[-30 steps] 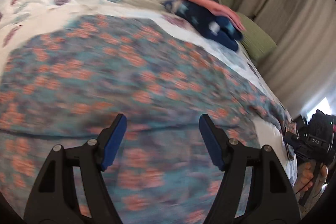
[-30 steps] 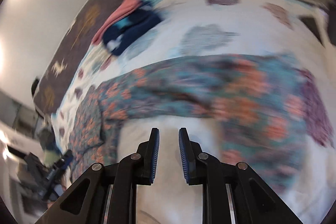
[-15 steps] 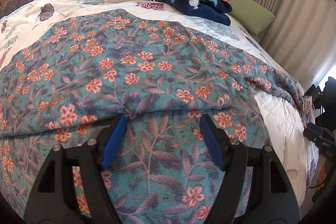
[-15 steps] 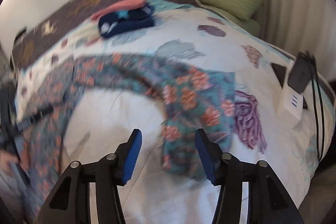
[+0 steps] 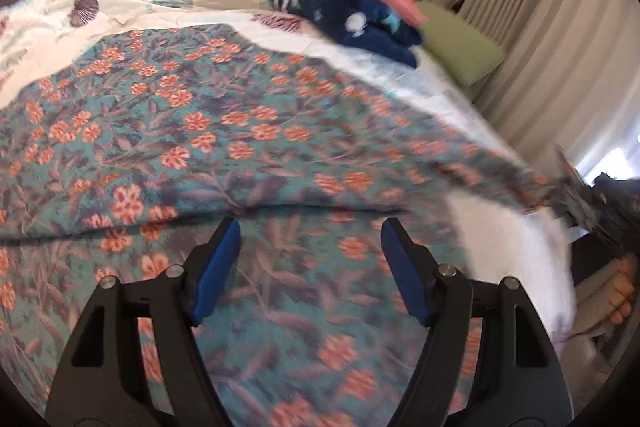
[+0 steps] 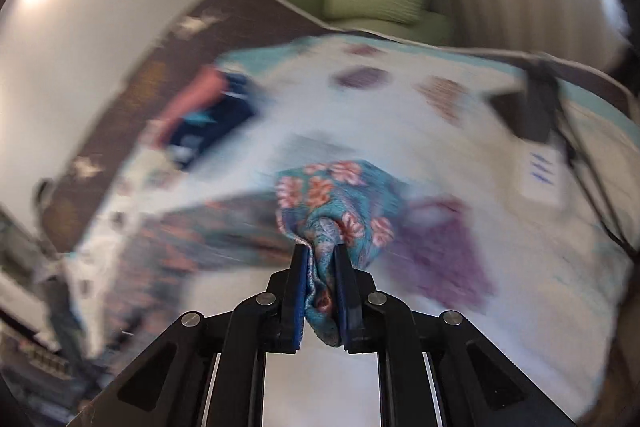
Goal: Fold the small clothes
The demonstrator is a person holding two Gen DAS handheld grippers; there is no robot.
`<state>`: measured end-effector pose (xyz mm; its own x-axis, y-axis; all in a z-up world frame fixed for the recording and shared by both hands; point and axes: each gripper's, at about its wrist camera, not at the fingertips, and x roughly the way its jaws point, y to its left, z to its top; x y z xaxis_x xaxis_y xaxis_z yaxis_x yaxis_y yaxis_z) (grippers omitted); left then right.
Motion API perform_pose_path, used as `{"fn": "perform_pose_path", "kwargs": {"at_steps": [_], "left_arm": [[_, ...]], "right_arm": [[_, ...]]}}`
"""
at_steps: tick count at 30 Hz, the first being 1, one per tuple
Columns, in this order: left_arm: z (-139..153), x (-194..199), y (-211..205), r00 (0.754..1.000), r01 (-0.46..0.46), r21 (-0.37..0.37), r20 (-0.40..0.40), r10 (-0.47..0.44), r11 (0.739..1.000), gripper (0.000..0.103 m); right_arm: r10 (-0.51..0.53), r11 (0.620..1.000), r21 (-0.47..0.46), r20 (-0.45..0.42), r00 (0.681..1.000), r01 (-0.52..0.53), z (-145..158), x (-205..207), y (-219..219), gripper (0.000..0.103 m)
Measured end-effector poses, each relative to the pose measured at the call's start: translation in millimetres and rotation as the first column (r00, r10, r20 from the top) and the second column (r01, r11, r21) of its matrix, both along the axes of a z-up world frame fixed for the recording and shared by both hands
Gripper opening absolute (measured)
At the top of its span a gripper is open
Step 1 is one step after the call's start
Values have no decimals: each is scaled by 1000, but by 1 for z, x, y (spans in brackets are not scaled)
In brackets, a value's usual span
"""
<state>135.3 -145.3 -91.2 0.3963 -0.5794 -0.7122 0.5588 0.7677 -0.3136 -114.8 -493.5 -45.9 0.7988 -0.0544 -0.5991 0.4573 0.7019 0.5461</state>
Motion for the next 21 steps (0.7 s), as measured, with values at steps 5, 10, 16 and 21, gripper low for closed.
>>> {"fn": "perform_pose_path", "kwargs": {"at_steps": [5,10,16,21], "left_arm": [[13,-4,34,999,-4,-129,-50,-2,992,73],[14,-7,64,999,-19,-138,-46,13,990,73],[0,-9,63,994,33,-139,-97,-46,990,73],[-13,-8,28,988,90,-71,-118,-98,993,56]], "right_arm": [[379,925,-53,155,912,-376,38,82,87,13],[616,788,-38,42,787,-615,8,141,171,25],[614,788,91,-44,788,-609,-42,140,172,36],[548,837,65,-83,833,-544,-44,115,151,40]]}}
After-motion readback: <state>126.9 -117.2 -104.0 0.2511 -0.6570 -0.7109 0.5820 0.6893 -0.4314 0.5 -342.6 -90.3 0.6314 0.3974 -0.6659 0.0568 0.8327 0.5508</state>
